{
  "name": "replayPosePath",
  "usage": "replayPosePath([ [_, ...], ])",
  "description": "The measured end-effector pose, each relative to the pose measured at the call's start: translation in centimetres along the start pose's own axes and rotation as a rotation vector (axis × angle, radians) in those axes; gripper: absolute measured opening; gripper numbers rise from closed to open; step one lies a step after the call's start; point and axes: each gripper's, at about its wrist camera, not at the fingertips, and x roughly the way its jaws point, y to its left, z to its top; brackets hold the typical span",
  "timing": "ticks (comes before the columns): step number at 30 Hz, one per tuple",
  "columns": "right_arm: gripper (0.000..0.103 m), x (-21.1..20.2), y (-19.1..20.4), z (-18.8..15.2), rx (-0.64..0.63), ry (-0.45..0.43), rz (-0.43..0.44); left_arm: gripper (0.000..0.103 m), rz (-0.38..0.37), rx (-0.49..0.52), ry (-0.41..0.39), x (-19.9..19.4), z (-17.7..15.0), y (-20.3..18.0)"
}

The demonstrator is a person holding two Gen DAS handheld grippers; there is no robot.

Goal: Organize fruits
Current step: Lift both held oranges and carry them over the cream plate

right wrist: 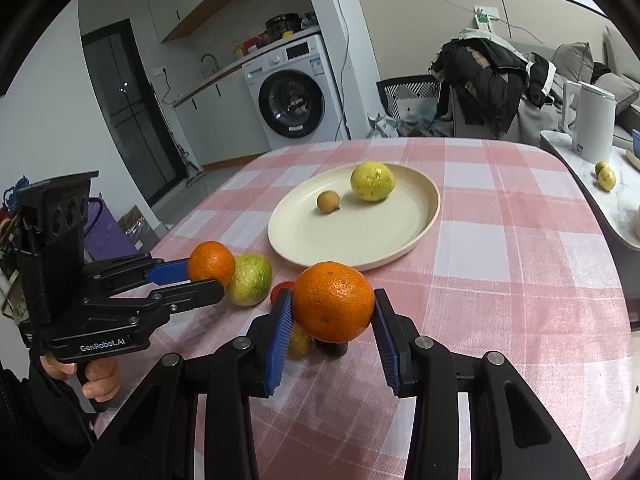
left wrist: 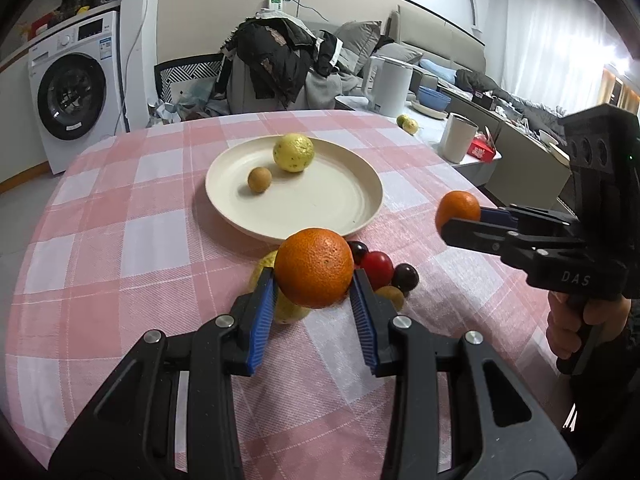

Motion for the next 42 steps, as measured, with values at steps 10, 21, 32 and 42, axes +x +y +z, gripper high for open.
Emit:
replayPosePath([
  [10, 0.04, -0.5, -0.2, 0.9, 0.015, -0.066, -0.021, 0.034, 0.015, -0.012, -0.024, 0.3, 1.1, 1.1],
  [21, 0.04, 0.1, -0.2, 2.5, 0.014, -0.094, -0.045, 0.034, 0.02, -0.018, -0.052, 0.7, 3.1, 1.6],
  [32, 0.04, 1.4, -0.7, 4.0, 0.034, -0.101, -0.06, 0.034, 0.02, -0.001, -0.058, 2.7, 5.3, 1.7],
  [42, 0.04, 2.6, -1.2, 5.4, 0.048, -0.093, -0.075, 0.034, 0.05, -0.009, -0.048, 5.6, 6.2, 2.4],
])
